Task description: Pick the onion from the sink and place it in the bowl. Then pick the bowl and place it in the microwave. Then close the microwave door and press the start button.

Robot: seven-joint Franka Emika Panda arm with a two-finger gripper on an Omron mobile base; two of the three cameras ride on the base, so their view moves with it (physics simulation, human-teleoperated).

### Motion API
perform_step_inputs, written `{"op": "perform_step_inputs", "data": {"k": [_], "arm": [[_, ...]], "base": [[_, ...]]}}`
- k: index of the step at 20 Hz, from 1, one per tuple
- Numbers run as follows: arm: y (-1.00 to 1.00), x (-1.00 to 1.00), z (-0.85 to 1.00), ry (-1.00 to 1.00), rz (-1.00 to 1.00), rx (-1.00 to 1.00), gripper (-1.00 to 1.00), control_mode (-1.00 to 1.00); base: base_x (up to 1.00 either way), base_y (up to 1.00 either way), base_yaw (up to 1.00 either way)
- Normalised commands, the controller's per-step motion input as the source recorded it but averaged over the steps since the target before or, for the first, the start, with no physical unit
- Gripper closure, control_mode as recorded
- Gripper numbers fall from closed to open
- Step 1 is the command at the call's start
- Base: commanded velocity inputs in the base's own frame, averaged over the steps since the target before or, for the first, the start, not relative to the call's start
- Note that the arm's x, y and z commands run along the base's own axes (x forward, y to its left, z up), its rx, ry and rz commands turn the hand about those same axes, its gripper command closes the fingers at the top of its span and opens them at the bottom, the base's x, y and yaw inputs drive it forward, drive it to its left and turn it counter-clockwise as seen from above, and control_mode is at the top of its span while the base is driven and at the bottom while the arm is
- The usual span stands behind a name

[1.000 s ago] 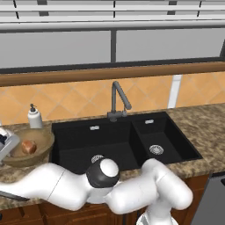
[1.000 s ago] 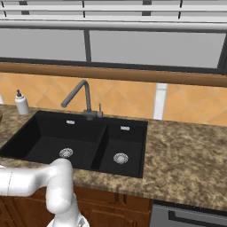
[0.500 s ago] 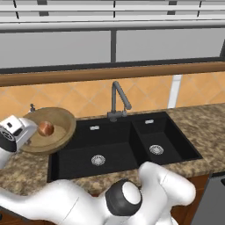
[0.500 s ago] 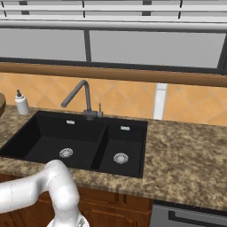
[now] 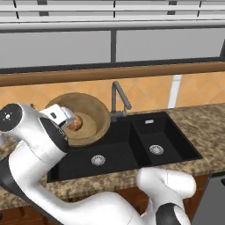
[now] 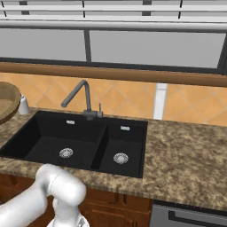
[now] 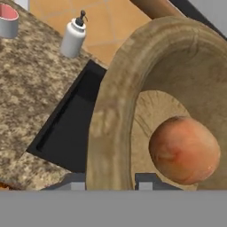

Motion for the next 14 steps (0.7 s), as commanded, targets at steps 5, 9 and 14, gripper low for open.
{"op": "perform_step_inputs", "data": {"k": [5, 9, 14], "arm": [[-1.0, -0.45, 0.13, -0.07, 0.0, 0.25, 1.0, -1.0], [-1.0, -0.5, -0.01, -0.03, 0.0, 0.24, 1.0, -1.0], [-1.0, -0.46, 0.46, 0.0, 0.0, 0.12, 1.0, -1.0]], "base": [[0.0, 0.0, 0.0], [0.0, 0.0, 0.0], [0.0, 0.0, 0.0]]}}
